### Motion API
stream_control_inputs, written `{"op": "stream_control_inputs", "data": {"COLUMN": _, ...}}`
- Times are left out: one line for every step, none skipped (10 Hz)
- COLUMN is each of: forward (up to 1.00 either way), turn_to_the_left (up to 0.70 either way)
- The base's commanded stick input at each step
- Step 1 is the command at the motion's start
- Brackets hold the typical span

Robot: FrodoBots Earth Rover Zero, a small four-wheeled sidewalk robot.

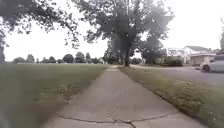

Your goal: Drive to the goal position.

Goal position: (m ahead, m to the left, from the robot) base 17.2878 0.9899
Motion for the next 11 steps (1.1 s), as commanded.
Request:
{"op": "stream_control_inputs", "data": {"forward": 0.7, "turn_to_the_left": 0.0}}
{"op": "stream_control_inputs", "data": {"forward": 0.7, "turn_to_the_left": 0.0}}
{"op": "stream_control_inputs", "data": {"forward": 0.7, "turn_to_the_left": 0.0}}
{"op": "stream_control_inputs", "data": {"forward": 0.7, "turn_to_the_left": 0.0}}
{"op": "stream_control_inputs", "data": {"forward": 0.7, "turn_to_the_left": 0.0}}
{"op": "stream_control_inputs", "data": {"forward": 0.7, "turn_to_the_left": 0.0}}
{"op": "stream_control_inputs", "data": {"forward": 0.7, "turn_to_the_left": 0.0}}
{"op": "stream_control_inputs", "data": {"forward": 0.7, "turn_to_the_left": 0.0}}
{"op": "stream_control_inputs", "data": {"forward": 0.7, "turn_to_the_left": 0.0}}
{"op": "stream_control_inputs", "data": {"forward": 0.7, "turn_to_the_left": 0.0}}
{"op": "stream_control_inputs", "data": {"forward": 0.7, "turn_to_the_left": 0.0}}
